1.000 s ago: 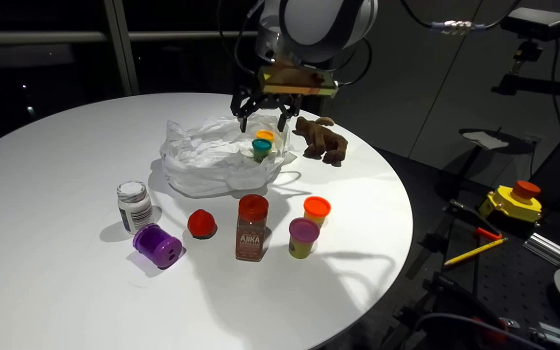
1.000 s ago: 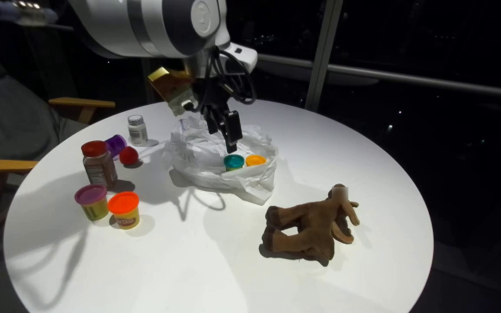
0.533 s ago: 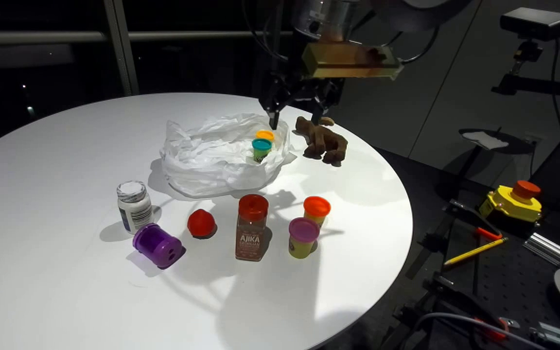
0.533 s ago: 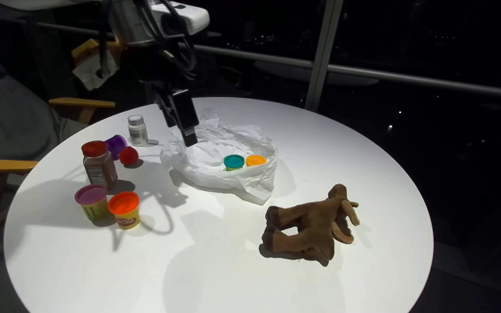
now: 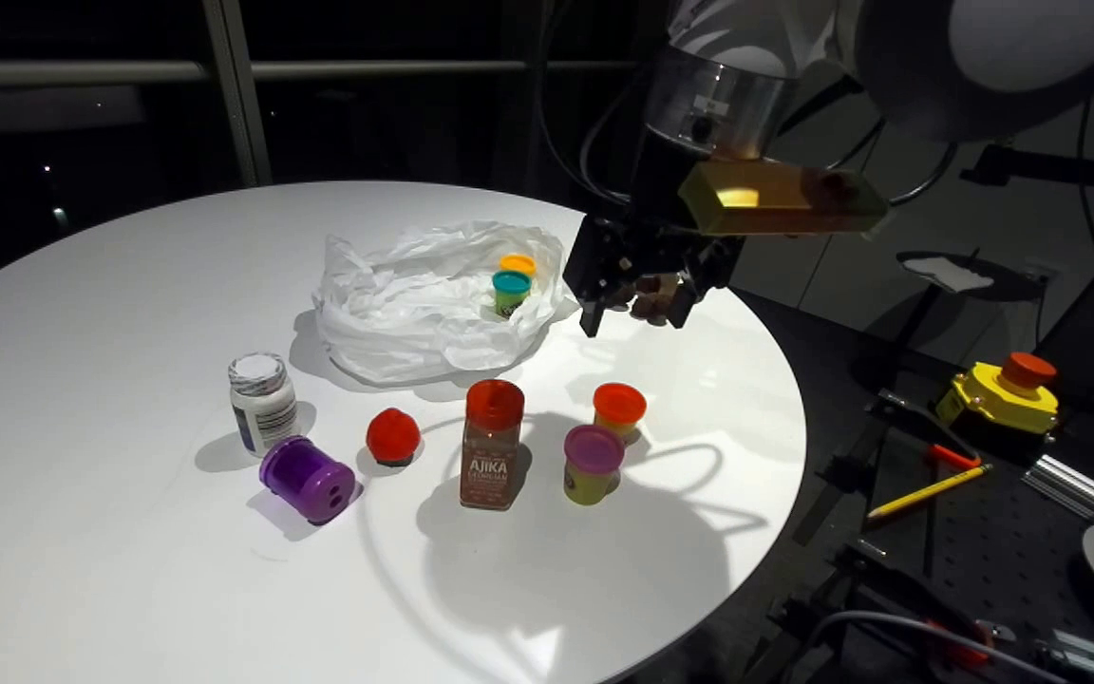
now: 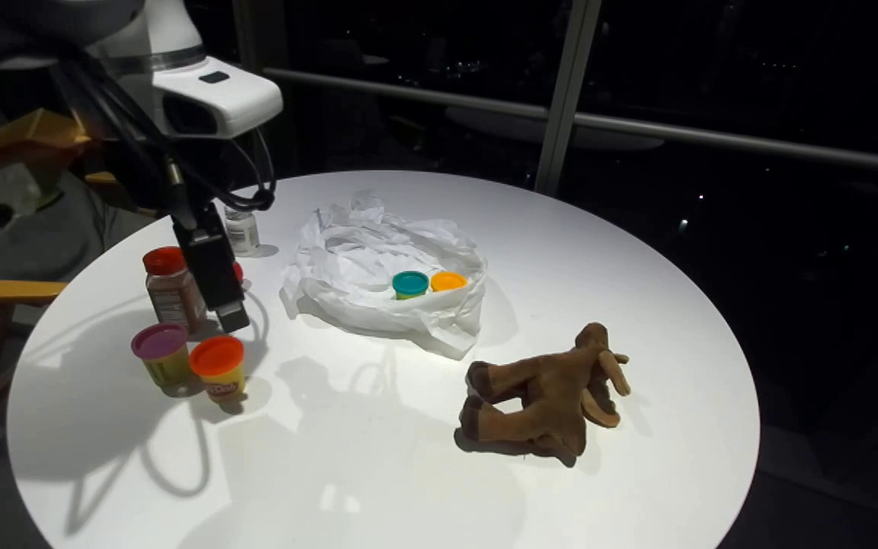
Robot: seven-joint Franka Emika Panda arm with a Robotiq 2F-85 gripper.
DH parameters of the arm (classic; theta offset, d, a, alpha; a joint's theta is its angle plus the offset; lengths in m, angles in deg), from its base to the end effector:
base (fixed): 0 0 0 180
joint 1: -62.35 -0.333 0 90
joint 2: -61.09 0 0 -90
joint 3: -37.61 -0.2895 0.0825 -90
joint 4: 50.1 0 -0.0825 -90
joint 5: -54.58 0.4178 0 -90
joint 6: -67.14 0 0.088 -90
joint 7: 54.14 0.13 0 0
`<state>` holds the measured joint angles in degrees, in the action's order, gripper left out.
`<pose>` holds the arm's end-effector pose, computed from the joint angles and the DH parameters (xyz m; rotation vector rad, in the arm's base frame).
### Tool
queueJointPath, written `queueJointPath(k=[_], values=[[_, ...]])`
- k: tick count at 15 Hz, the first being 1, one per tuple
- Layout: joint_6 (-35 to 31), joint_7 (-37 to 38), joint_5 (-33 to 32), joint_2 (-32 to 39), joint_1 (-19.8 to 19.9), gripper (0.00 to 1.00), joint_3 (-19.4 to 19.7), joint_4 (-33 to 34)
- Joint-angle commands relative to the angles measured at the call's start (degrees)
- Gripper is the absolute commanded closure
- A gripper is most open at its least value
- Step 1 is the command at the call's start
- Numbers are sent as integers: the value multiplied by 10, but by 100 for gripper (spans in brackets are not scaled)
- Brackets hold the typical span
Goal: Pick up the objects from the table and put them in the plastic bag.
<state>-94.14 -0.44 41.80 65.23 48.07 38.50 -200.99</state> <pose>0.4406 0.1142 0.1518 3.0286 -0.7668 0.2139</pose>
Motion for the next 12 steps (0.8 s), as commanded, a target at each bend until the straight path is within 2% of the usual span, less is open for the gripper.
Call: queueJointPath(k=[1, 2, 7, 12], values=[[-63, 37, 1, 36, 20, 0, -9, -1], [-72, 50, -3, 50, 9, 0, 7, 5], [-76, 78, 1, 108, 1, 0, 12, 30], [-73, 50, 55, 142, -16, 0, 5, 41]])
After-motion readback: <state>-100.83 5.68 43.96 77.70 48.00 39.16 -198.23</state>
